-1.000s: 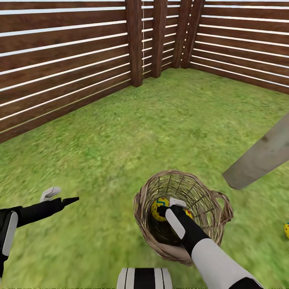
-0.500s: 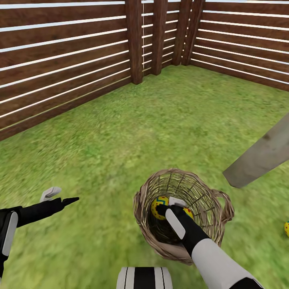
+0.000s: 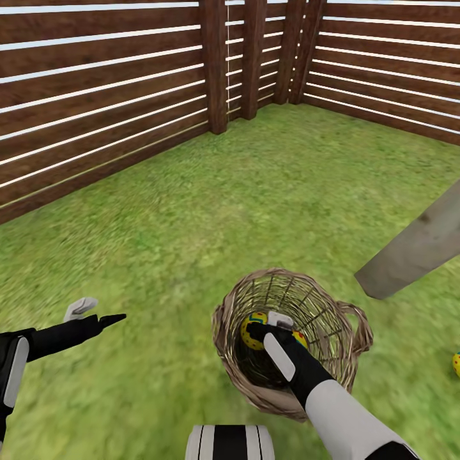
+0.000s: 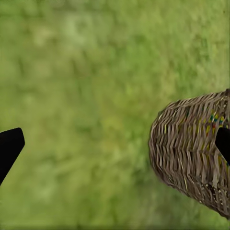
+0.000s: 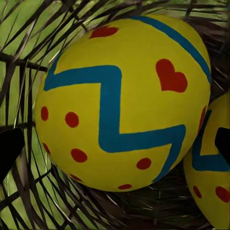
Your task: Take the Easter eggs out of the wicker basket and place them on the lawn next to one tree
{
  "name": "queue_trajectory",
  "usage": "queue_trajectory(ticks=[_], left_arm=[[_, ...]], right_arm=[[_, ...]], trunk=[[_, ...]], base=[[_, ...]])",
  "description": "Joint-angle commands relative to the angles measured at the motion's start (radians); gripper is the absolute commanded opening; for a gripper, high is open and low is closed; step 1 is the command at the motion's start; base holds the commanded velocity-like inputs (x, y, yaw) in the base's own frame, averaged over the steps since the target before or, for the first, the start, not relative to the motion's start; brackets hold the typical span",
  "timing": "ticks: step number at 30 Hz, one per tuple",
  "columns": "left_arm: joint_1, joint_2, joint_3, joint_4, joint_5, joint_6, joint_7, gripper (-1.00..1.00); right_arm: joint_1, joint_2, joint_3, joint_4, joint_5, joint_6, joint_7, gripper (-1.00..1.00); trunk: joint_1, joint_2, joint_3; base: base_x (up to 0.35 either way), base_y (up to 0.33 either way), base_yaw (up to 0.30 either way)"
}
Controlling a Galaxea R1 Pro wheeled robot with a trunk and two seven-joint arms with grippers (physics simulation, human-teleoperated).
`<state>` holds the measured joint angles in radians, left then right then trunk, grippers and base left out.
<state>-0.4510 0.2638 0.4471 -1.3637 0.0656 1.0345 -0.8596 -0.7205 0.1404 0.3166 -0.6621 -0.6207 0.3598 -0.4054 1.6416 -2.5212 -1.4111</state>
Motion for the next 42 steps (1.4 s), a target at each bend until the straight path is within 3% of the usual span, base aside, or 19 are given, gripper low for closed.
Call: queue_trajectory(ticks=[1, 11, 16, 35, 42], left_arm=[[-0.001, 0.000, 0.001, 0.000, 0.006, 0.009, 0.001, 1.00], [0.000, 0.000, 0.001, 0.000, 0.006, 0.009, 0.000, 1.00], [-0.001, 0.000, 0.001, 0.000, 0.006, 0.009, -0.001, 1.00], [0.000, 0.000, 0.001, -0.001, 0.006, 0.009, -0.001, 1.00], [0.000, 0.000, 0.001, -0.001, 0.006, 0.009, -0.001, 1.00]], right_arm=[[-0.001, -0.001, 0.004, -0.001, -0.008, -0.005, -0.008, 1.00], [-0.001, -0.001, 0.005, 0.001, -0.008, -0.035, -0.009, 1.00], [-0.001, 0.001, 0.005, 0.002, -0.008, -0.039, -0.009, 1.00], [-0.001, 0.001, 0.008, 0.001, -0.008, -0.070, -0.006, 1.00], [0.000, -0.001, 0.007, 0.002, -0.008, -0.074, 0.060, 1.00]], trunk=[[0.000, 0.000, -0.001], [0.000, 0.000, -0.001], [0.002, -0.001, -0.020], [0.002, -0.001, -0.020], [0.002, -0.001, -0.020]], base=[[0.000, 0.000, 0.000], [0.000, 0.000, 0.000], [0.000, 0.000, 0.000], [0.000, 0.000, 0.000], [0.000, 0.000, 0.000]])
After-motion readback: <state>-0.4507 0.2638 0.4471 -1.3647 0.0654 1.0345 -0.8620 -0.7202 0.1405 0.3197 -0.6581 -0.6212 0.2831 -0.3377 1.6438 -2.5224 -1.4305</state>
